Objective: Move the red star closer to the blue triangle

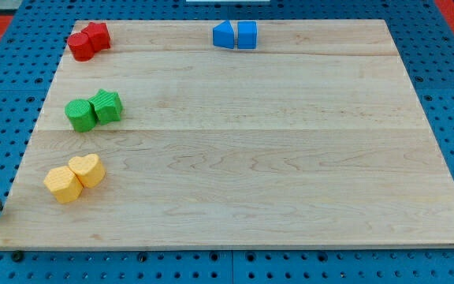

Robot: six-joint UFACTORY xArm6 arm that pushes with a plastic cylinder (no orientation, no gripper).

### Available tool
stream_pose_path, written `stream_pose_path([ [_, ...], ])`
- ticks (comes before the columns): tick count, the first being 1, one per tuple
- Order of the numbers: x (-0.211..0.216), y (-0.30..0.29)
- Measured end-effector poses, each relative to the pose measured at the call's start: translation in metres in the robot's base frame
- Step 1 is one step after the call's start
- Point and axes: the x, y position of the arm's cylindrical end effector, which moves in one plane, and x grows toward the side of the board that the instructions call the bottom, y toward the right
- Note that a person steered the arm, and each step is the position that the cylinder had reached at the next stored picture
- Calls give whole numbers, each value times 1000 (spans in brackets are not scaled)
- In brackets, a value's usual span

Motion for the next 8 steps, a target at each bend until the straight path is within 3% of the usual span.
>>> stream_pose_path([
  [2, -47, -1],
  [6, -256, 32],
  [8, -322, 37],
])
